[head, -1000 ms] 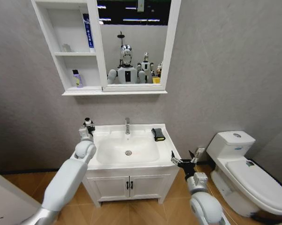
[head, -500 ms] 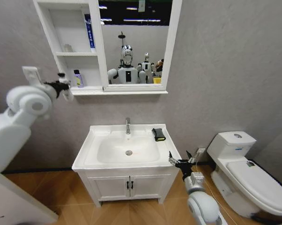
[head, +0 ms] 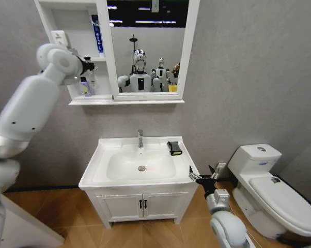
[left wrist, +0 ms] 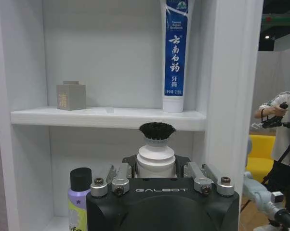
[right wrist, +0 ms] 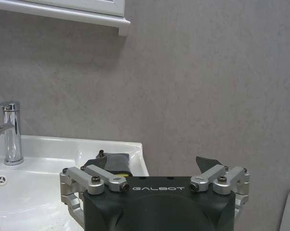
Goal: Move facial cleanser and shampoo from washbasin to cabinet, then wipe washbasin with towel.
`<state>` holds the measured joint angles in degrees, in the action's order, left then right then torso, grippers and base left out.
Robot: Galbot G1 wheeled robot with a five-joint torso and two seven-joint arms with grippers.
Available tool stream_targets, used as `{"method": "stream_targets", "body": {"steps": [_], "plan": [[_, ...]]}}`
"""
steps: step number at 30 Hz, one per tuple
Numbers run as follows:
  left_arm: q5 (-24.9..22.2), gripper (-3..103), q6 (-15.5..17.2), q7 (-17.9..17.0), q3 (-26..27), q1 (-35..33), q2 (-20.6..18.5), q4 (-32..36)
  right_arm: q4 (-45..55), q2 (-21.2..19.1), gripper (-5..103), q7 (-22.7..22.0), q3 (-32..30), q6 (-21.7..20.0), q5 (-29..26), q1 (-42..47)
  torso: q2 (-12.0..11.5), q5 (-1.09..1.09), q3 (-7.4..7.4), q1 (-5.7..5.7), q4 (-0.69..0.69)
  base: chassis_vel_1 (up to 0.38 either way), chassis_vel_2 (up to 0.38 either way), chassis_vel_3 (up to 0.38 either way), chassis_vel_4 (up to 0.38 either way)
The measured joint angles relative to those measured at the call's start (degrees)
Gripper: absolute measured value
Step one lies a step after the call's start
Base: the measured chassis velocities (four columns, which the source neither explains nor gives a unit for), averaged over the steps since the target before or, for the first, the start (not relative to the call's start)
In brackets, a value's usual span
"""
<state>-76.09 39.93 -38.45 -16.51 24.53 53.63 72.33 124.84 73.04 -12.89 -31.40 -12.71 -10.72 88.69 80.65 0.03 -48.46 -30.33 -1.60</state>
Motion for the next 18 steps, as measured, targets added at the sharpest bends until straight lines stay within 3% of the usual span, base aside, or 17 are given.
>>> {"method": "stream_targets", "body": {"steps": [18], "plan": [[12.2,42,-2.7,9.0,1.9,-1.7,5.3,-12.6,-1.1,-1.0,100,0.0,-0.8,1.0,-1.4,-0.3,0.0,-0.01,0.01,0.01,0.02,0.000,0.000,0.000,0.000]]}}
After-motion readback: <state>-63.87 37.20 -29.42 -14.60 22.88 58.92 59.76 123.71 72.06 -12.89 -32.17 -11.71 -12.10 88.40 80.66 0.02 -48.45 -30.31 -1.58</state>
